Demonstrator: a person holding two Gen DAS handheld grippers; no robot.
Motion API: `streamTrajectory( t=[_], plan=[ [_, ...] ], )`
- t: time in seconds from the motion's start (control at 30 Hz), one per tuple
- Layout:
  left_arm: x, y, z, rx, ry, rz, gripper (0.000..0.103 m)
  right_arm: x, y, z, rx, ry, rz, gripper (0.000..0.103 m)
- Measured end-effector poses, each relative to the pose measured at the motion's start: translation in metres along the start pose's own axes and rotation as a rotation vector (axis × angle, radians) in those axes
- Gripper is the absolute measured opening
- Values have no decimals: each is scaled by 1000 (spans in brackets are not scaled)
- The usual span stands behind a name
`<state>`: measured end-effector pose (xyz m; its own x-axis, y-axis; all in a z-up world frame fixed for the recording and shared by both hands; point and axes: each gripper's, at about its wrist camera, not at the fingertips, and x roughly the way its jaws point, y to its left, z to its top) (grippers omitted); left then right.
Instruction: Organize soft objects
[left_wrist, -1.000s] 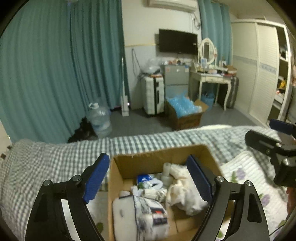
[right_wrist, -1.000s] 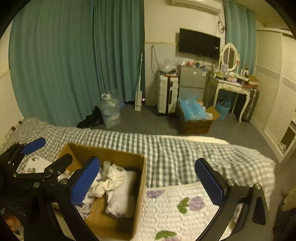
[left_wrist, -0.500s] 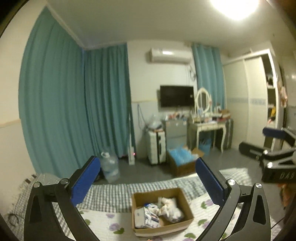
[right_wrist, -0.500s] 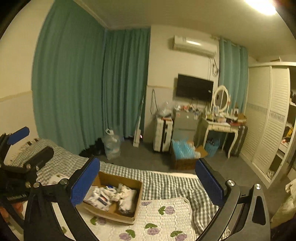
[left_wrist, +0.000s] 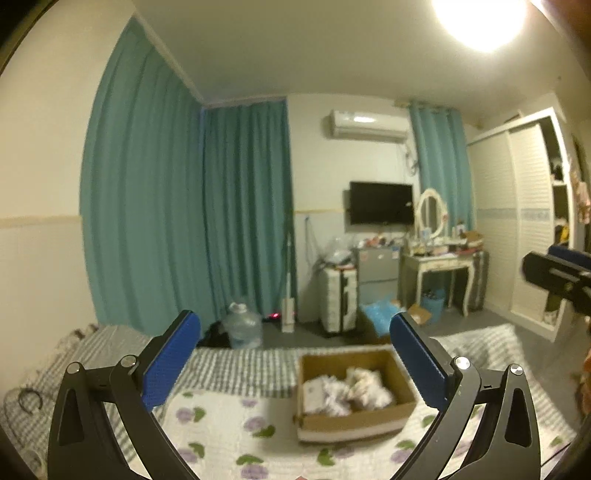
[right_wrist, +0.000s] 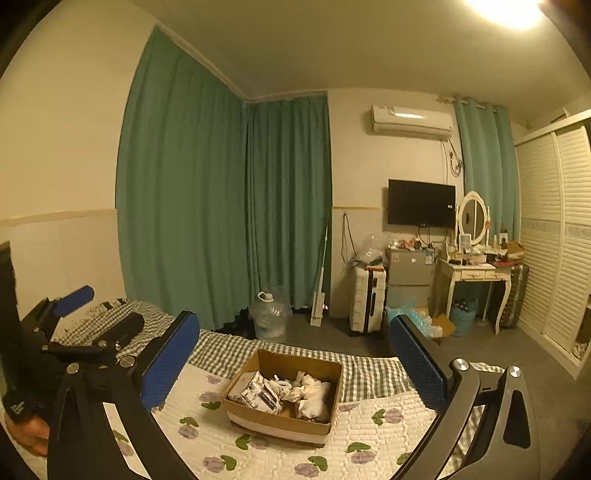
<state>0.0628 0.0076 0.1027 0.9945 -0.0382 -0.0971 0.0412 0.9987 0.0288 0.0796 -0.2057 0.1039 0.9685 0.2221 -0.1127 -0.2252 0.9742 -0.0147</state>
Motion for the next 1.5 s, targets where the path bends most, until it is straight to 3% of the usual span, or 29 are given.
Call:
streamTrajectory(
  t=[0.13,0.3,0.47,0.67,1.5],
  plan=[
    [17,9,-47,-22,27,24,103,23,6,-56,27,18,-33,103],
    [35,12,-102,4,103,51,103,71,9,-124,31,137,-89,103],
    [41,16,-123,-25,160,40,103,94,8,-150,47,209,-100,103],
    [40,17,-125,-30,165,45,103,97,0,-158,63,247,-105,103],
    [46,15,-138,-45,205,31,103,95,3,-159,57,250,-106,103]
  ],
)
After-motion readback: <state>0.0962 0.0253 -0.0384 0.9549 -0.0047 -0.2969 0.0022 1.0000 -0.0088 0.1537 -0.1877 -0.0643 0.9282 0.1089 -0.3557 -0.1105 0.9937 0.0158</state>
